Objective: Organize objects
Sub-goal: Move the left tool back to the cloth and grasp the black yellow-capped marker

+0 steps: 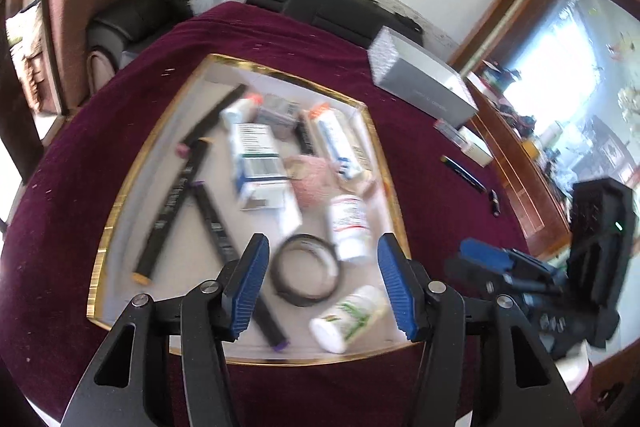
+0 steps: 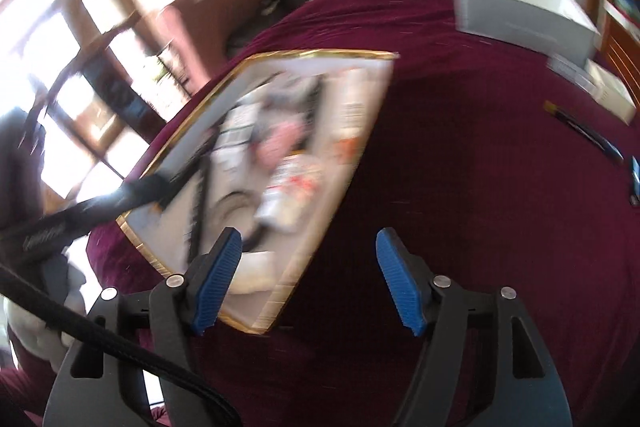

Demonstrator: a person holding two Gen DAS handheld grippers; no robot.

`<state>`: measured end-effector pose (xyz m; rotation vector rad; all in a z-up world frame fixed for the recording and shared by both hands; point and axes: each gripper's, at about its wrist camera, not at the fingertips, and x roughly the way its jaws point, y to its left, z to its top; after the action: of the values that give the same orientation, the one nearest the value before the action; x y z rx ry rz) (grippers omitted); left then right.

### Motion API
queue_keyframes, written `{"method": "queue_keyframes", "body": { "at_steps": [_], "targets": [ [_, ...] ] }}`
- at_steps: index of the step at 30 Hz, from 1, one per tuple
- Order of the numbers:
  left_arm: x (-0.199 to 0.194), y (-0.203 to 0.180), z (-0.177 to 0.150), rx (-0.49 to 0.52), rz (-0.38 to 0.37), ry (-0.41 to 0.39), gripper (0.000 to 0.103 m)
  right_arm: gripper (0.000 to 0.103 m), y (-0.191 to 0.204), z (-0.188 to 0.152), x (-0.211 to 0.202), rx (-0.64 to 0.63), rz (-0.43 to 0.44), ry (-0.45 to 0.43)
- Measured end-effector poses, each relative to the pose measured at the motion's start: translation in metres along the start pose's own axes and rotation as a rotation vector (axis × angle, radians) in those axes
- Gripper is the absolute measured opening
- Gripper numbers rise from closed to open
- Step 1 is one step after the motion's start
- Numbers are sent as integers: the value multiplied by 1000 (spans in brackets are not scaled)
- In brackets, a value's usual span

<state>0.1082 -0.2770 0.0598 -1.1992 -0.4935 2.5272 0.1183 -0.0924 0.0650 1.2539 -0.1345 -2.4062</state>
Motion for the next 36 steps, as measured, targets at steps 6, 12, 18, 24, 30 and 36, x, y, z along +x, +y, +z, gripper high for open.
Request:
{"method": "queue_keyframes", "body": {
  "at_steps": [6, 12, 18, 24, 30, 36],
  "targets": [
    [31, -60, -1, 94, -99, 91, 50, 70, -115, 0, -27, 259, -64, -36],
    [66, -111, -4, 133, -160, 173, 50, 70, -209, 40, -56, 354, -224, -147],
    [85, -142, -9, 184, -163, 224, 50, 70, -294, 96, -28, 454, -205, -102],
    [97, -142, 1, 169, -127, 234, 50, 70, -337, 113, 19, 584, -69, -18],
    [112, -138, 5, 155, -115, 250, 50, 73, -323, 106, 44, 580, 95, 91],
    [127, -148, 7, 164, -101, 267, 50, 74, -265, 82, 25, 431, 294, 142]
  ]
}}
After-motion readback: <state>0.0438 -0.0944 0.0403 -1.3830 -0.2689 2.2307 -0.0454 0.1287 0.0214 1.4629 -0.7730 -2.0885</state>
